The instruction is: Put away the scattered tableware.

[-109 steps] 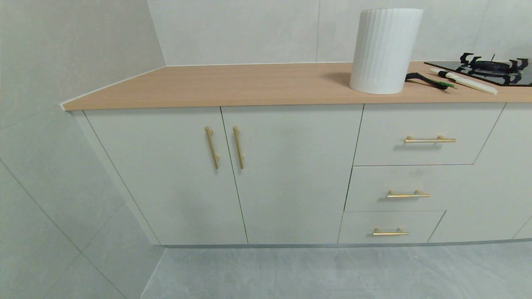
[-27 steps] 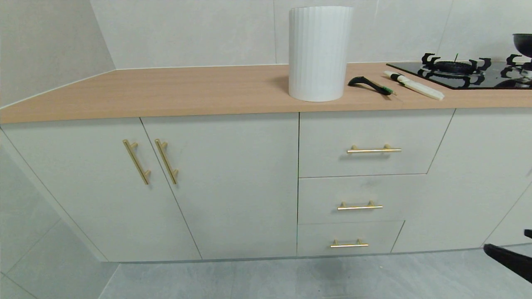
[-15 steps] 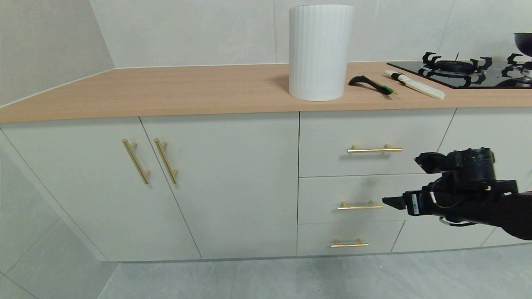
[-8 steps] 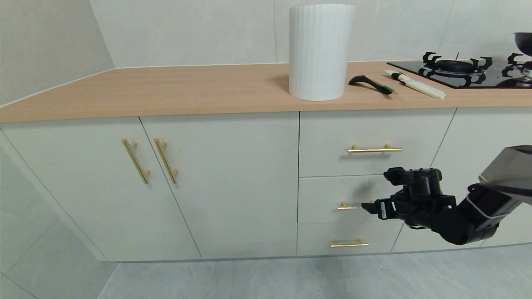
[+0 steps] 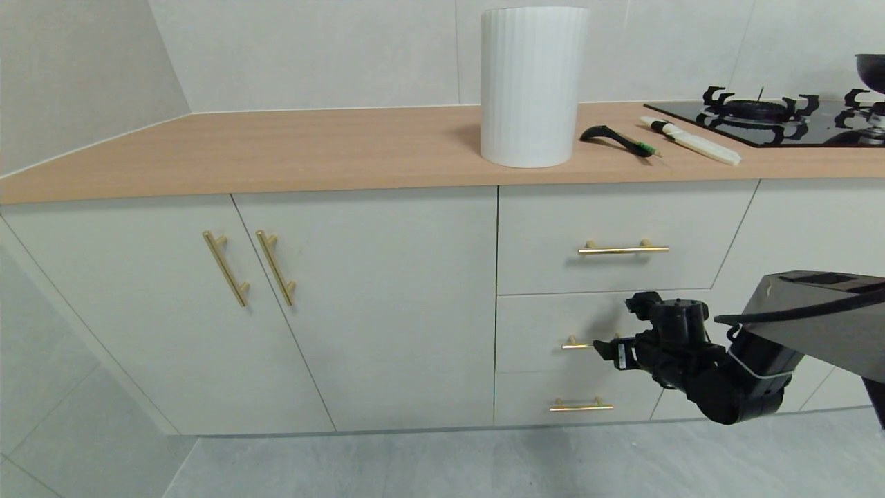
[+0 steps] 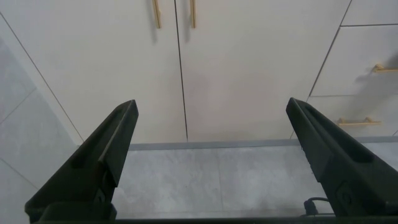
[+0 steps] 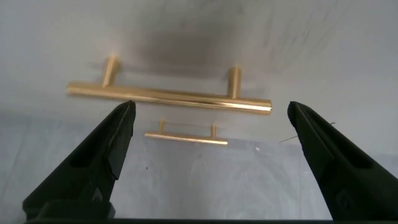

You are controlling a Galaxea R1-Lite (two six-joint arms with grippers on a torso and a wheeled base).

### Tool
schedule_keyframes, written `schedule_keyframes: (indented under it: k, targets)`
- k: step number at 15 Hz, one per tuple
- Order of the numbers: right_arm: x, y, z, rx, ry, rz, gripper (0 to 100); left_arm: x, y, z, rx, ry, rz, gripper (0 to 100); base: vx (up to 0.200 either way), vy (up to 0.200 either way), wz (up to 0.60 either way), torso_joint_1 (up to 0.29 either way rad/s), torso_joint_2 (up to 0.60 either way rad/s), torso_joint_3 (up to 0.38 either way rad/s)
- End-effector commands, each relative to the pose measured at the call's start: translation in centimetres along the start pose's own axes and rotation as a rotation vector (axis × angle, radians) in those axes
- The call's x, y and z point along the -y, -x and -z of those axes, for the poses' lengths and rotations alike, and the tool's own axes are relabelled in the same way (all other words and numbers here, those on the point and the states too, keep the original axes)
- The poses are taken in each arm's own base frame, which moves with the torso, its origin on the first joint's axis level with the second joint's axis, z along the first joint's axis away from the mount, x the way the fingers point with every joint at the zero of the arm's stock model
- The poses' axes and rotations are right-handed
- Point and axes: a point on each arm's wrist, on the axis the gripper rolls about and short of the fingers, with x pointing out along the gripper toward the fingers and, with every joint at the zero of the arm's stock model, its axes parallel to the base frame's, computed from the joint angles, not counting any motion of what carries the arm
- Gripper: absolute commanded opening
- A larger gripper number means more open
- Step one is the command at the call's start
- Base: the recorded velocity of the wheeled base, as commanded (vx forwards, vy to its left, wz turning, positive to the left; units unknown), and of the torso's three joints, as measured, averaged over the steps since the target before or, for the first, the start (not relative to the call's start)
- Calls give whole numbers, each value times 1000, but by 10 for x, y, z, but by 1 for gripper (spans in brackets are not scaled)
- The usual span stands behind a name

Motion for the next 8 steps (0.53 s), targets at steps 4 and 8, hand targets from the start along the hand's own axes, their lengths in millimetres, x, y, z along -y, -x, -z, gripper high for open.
schedule_keyframes:
  k: [4, 8]
  targets:
    - [-1, -19, 7, 33, -11, 42, 100, 0, 0, 0, -1, 0, 0, 100, 0, 0, 0, 0, 0, 0]
    - [-1, -24, 15, 12, -6, 55, 100, 0, 0, 0, -1, 0, 0, 100, 0, 0, 0, 0, 0, 0]
